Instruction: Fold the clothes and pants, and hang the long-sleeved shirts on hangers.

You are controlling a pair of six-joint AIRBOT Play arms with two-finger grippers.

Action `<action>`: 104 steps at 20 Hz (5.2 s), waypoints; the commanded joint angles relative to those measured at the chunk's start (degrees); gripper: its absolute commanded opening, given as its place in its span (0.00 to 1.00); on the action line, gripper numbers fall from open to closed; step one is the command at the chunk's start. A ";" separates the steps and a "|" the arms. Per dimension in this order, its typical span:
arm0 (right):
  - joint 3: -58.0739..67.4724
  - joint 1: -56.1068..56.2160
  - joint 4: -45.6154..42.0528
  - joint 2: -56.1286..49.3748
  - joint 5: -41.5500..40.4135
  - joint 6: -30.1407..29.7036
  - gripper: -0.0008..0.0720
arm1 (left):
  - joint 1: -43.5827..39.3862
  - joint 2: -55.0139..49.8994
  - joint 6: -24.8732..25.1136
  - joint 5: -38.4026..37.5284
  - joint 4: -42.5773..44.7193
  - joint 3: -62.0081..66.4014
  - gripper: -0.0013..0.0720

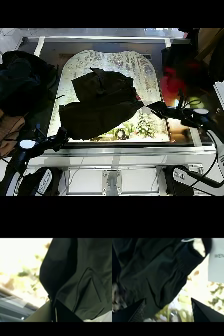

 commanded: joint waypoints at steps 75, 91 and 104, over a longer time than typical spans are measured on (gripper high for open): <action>48.94 9.51 -25.79 -28.39 25.09 10.64 0.58 | -12.85 -25.99 7.87 -14.05 16.00 36.85 0.77; 48.96 16.26 -17.07 -28.26 23.15 8.55 0.58 | -22.64 -26.43 5.46 26.10 3.93 24.11 0.66; 48.98 16.15 -16.79 -28.26 27.02 8.61 0.58 | -12.41 -20.92 5.40 29.38 -0.70 29.22 0.03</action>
